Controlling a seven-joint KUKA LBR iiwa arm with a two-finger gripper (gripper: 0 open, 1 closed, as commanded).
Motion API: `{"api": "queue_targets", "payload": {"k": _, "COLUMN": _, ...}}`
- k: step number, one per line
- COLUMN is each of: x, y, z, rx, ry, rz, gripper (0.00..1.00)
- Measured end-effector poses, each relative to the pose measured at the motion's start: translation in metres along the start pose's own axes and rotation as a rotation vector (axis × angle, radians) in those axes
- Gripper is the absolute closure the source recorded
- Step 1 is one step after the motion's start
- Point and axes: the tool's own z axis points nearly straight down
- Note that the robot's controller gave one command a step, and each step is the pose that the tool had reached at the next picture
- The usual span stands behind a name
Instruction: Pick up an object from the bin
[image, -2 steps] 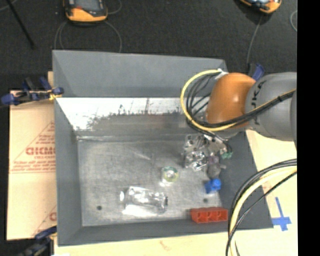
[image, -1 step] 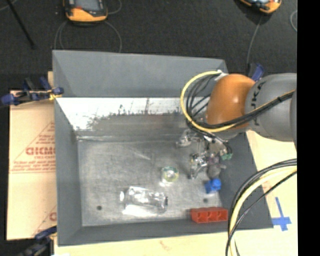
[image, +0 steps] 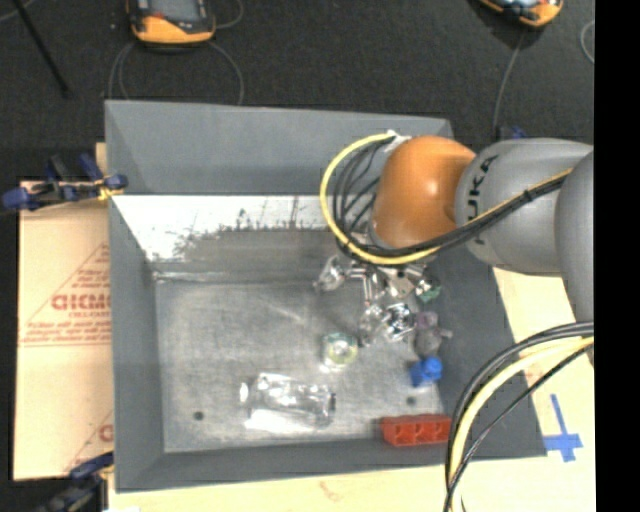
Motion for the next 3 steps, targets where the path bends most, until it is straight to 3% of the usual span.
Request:
{"api": "queue_targets", "payload": {"k": 1, "x": 0.048, "y": 0.05, "z": -0.058, "rx": -0.008, "ry": 0.008, "rz": -0.076, "gripper": 0.0}}
{"api": "queue_targets", "payload": {"k": 2, "x": 0.021, "y": 0.059, "z": 0.001, "rx": -0.008, "ry": 0.007, "rz": -0.188, "gripper": 0.0}}
{"api": "queue_targets", "payload": {"k": 3, "x": 0.017, "y": 0.058, "z": -0.003, "rx": -0.002, "ry": -0.006, "rz": -0.186, "gripper": 1.0}}
